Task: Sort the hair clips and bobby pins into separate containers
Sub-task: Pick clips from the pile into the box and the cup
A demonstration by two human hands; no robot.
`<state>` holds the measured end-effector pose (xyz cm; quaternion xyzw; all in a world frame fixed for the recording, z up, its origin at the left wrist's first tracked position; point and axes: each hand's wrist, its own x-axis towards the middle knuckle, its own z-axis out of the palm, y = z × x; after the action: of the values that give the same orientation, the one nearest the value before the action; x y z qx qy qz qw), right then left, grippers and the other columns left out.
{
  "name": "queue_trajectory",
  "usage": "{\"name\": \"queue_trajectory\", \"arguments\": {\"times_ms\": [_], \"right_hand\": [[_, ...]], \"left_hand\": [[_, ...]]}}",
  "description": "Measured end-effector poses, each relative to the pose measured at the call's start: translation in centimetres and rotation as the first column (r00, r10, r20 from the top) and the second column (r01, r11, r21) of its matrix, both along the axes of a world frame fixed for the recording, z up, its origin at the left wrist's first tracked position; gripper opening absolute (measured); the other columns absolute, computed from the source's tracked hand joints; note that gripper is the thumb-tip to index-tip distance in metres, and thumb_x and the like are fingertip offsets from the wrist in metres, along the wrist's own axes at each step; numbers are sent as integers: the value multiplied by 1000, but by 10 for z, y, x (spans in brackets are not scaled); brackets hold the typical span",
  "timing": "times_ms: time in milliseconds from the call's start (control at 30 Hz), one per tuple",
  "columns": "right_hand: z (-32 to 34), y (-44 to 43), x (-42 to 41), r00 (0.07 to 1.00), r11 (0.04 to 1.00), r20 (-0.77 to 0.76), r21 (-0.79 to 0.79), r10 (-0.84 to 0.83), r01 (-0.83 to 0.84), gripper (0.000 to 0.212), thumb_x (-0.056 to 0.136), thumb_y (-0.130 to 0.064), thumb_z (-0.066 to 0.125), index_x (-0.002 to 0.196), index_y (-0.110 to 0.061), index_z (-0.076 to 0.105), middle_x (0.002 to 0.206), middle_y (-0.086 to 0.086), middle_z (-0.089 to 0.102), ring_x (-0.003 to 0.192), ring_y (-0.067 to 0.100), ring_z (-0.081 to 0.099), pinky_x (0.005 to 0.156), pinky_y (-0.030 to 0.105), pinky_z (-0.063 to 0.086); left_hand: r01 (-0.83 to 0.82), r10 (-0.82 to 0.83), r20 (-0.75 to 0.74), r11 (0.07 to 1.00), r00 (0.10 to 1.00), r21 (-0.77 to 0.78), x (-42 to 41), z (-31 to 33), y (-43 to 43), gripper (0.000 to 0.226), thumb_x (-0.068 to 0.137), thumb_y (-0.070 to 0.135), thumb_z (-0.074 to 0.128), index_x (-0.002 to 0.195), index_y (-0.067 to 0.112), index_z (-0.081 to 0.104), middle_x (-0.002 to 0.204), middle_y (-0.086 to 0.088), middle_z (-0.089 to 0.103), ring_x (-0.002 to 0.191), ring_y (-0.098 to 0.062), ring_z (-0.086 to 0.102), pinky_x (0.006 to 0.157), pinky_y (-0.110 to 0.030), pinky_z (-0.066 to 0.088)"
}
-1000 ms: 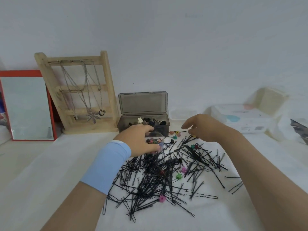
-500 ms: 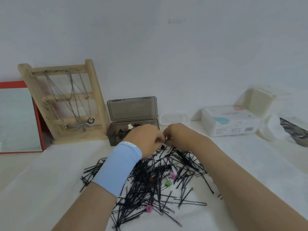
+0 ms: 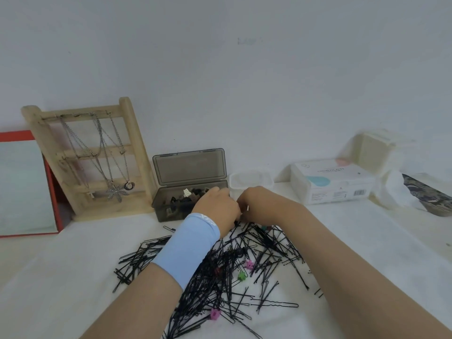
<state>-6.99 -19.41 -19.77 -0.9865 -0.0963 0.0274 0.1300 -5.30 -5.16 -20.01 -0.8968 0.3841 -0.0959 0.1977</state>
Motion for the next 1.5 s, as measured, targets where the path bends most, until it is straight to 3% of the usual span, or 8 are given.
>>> {"name": "queue_trajectory", "arguments": {"times_ms": [233, 433, 667, 867, 1000, 1300, 1400, 1500], "right_hand": [[-3, 2, 3, 998, 999, 63, -51, 5, -2, 15, 87, -17, 62, 93, -13, 74, 91, 6, 73, 85, 24, 67, 79, 37, 56], [-6, -7, 1, 998, 985, 58, 175, -8, -3, 33, 87, -12, 70, 118, -21, 69, 96, -7, 74, 83, 4, 60, 79, 21, 48], [-7, -3, 2, 1000, 995, 24, 102, 3, -5, 25, 86, -10, 67, 105, -23, 76, 91, -10, 67, 85, 7, 64, 70, 12, 44], [20, -2, -2, 981, 964, 193, 264, -18, -34, 17, 83, -19, 72, 96, -29, 76, 82, -19, 68, 71, -3, 60, 64, 9, 42], [16, 25, -5, 969, 932, 242, 338, 47, -130, 20, 82, -16, 75, 100, -25, 76, 85, -13, 70, 78, 2, 64, 72, 15, 52], [35, 2, -11, 972, 930, 228, 366, -49, -39, 18, 88, -19, 73, 102, -31, 76, 89, -22, 69, 82, -6, 63, 76, 14, 47], [43, -25, -14, 984, 968, 135, 236, -120, 86, 18, 89, -15, 70, 96, -30, 76, 87, -22, 67, 82, -4, 61, 65, 10, 41], [35, -44, -13, 986, 982, -22, 81, -168, 169, 22, 86, -9, 70, 96, -28, 77, 90, -14, 73, 86, 2, 67, 73, 18, 52]], "left_hand": [[-32, 1, -122, 967, 993, -253, -2, 12, 9, 19, 92, 35, 60, 108, 40, 69, 98, 5, 46, 92, -20, 39, 86, -27, 32], [-204, -29, -329, 733, 944, -649, 2, 45, 54, 20, 88, 26, 69, 98, 43, 65, 88, 25, 63, 83, 6, 58, 81, -21, 50], [-328, 52, -452, 761, 890, -559, 11, 24, 75, 11, 86, 32, 72, 94, 39, 70, 83, 26, 62, 78, 6, 57, 77, -21, 48], [-444, 76, -603, 749, 794, -491, 14, 28, 85, 50, 76, 52, 77, 119, 37, 59, 110, 19, 63, 96, -3, 61, 95, -29, 48], [-425, 62, -605, 768, 794, -479, 14, 25, 82, 64, 69, 39, 85, 125, 32, 57, 111, 15, 62, 91, -4, 62, 89, -29, 51], [-348, -19, -523, 726, 852, -593, 8, 28, 79, 42, 80, 35, 78, 118, 33, 61, 107, 16, 62, 92, 0, 59, 80, -18, 45], [-228, -109, -402, 679, 909, -698, -3, 31, 61, 22, 86, 25, 71, 107, 32, 68, 100, 16, 61, 89, -1, 58, 83, -20, 48], [-146, -180, -387, 722, 905, -676, -15, 25, 34, 16, 91, 25, 65, 106, 31, 70, 104, 13, 61, 90, -5, 61, 88, -25, 53]]}}
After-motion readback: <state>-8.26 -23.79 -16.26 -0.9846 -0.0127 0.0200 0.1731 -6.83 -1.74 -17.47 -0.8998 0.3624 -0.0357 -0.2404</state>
